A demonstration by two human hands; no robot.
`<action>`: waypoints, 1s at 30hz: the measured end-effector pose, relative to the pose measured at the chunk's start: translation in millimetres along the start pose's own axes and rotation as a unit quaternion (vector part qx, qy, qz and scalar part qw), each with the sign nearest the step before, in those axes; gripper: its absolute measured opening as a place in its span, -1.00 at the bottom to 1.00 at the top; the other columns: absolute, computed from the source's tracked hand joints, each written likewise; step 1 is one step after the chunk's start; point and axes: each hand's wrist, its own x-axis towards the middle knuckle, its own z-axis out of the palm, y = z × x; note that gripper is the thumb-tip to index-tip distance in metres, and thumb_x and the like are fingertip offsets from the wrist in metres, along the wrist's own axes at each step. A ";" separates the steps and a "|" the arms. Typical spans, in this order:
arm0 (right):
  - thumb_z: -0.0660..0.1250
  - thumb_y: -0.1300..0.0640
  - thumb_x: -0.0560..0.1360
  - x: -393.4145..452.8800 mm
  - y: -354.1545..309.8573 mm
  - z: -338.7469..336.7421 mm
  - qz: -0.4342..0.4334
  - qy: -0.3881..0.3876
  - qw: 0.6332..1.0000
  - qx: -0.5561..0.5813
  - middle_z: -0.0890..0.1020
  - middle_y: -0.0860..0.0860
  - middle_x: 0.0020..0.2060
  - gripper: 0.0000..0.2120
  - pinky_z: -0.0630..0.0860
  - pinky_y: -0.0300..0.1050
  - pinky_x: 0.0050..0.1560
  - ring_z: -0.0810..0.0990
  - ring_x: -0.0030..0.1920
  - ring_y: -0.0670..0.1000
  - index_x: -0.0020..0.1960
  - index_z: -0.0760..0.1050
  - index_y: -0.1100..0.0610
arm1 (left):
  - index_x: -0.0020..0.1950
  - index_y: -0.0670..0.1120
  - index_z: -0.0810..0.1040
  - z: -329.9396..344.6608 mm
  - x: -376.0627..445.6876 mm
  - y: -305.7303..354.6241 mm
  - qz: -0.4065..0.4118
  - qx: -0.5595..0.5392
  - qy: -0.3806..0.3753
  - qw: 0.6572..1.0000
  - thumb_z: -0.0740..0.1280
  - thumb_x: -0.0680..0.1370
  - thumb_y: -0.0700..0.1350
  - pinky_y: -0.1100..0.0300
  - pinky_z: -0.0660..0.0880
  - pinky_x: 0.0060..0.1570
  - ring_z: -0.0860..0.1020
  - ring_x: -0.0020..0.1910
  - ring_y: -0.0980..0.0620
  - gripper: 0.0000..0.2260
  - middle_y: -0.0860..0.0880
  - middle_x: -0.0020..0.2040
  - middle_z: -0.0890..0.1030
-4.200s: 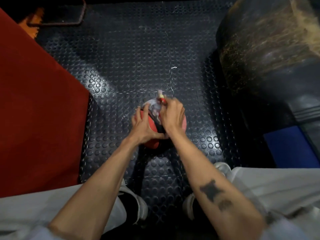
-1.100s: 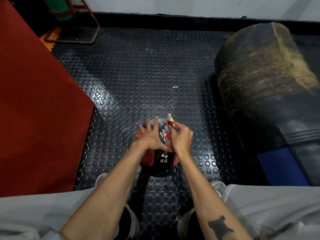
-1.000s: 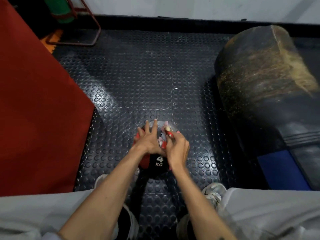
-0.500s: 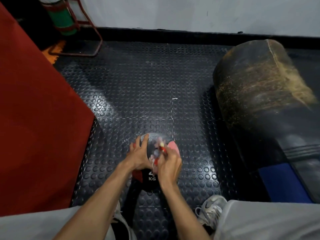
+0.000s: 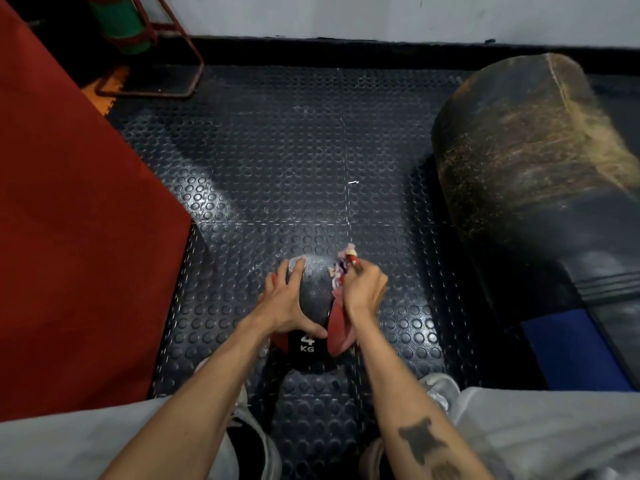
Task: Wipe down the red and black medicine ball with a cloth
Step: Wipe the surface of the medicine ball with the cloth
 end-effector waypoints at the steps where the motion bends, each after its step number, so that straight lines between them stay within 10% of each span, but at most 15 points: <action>1: 0.30 0.13 0.57 -16.2 -1.2 -1.6 -0.018 -0.001 1.000 0.003 0.66 -0.02 -0.22 -0.82 0.52 -0.21 -0.37 0.59 -0.31 -0.07 0.05 0.66 0.14 | 0.58 0.14 -0.30 -1.8 0.5 -0.2 0.000 0.001 -0.001 1.000 0.64 0.07 0.26 -0.31 0.04 0.48 -0.23 0.56 -0.19 0.40 0.01 0.59 -0.31; 5: 0.30 0.02 0.58 -78.5 1.0 -12.8 -0.109 -0.028 0.993 0.026 0.63 -0.15 -0.21 -0.86 0.57 -0.20 -0.29 0.64 -0.25 -0.11 0.03 0.64 -0.05 | 0.57 0.12 -0.33 3.4 -5.7 -8.7 0.021 0.007 0.000 1.000 0.64 0.10 0.22 -0.35 0.03 0.47 -0.27 0.55 -0.22 0.38 0.00 0.59 -0.32; 10: 0.30 0.14 0.59 5.3 -6.2 -10.1 0.043 -0.019 0.999 -0.022 0.70 0.12 -0.14 -0.82 0.26 -0.44 -0.53 0.64 -0.18 0.08 0.04 0.67 0.14 | 0.55 0.16 -0.38 27.6 -24.9 -2.9 0.008 0.024 0.036 0.999 0.63 0.10 0.27 -0.31 -0.04 0.49 -0.32 0.54 -0.21 0.39 0.03 0.56 -0.39; 15: 0.29 -0.03 0.58 -75.7 1.5 -14.7 -0.082 -0.035 0.996 0.023 0.55 -0.22 -0.34 -0.81 0.57 -0.10 -0.28 0.62 -0.28 -0.06 -0.01 0.66 -0.01 | 0.53 0.20 -0.39 19.7 -25.8 -20.1 0.029 0.016 0.022 0.999 0.65 0.10 0.22 -0.31 0.02 0.49 -0.32 0.55 -0.19 0.39 0.07 0.56 -0.38; 20: 0.41 -0.07 0.52 10.8 -9.1 -15.9 0.114 -0.042 0.992 -0.012 0.68 0.06 -0.14 -0.73 0.42 -0.15 -0.23 0.62 -0.19 0.08 0.02 0.67 0.12 | 0.54 0.20 -0.35 27.9 -33.3 -7.4 0.024 0.017 0.041 0.999 0.64 0.09 0.25 -0.34 0.04 0.47 -0.31 0.54 -0.18 0.38 0.10 0.55 -0.36; 30: 0.39 0.13 0.54 -38.2 -6.8 -7.4 0.011 0.006 1.000 0.008 0.71 0.05 -0.17 -0.84 0.63 0.09 -0.15 0.67 -0.18 0.09 0.10 0.66 0.01 | 0.59 0.11 -0.29 2.4 -11.0 0.1 -0.040 -0.064 0.013 0.997 0.61 0.12 0.31 -0.24 -0.06 0.52 -0.26 0.56 -0.23 0.36 -0.06 0.60 -0.30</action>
